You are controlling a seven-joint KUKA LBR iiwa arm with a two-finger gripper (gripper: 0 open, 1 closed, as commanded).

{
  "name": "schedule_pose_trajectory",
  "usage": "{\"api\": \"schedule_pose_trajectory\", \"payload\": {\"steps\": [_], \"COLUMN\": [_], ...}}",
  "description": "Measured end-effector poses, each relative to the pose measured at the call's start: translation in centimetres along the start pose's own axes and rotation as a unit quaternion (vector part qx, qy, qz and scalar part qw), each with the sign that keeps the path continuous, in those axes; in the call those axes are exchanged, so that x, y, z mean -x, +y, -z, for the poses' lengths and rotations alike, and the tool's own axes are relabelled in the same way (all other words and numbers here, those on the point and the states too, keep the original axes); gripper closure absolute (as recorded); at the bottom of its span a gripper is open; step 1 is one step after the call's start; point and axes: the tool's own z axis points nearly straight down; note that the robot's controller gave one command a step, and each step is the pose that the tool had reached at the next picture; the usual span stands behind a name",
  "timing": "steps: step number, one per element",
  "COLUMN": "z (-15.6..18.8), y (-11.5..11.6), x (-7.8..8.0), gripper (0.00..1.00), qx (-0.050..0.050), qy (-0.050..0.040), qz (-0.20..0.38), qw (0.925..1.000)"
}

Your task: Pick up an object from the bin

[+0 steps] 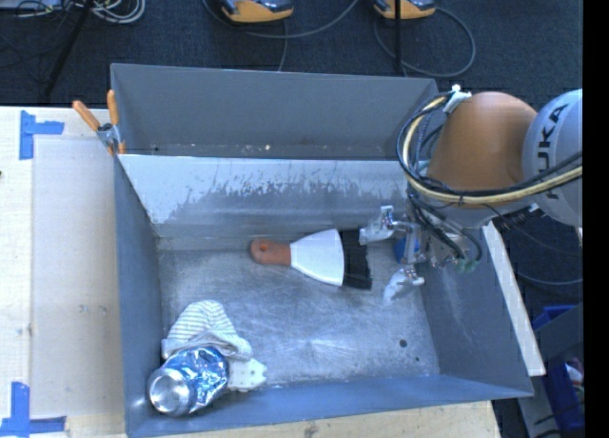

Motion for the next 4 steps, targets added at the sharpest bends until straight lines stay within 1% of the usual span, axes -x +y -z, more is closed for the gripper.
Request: {"api": "schedule_pose_trajectory", "payload": {"steps": [1,2,3,4], "z": [-2.2,-7.2,-7.3,-7.0], "y": [-0.7,-2.3,-2.5,-2.4], "x": [0.6,1.9,2.2,2.2], "gripper": [0.0,1.0,1.0,1.0], "qx": [0.0,0.0,0.002,0.001], "qy": [0.0006,-0.0013,0.0006,-0.0019], "qz": [-0.157,0.225,0.232,0.23], "qw": [0.9876,0.9745,0.9728,0.9732]}}
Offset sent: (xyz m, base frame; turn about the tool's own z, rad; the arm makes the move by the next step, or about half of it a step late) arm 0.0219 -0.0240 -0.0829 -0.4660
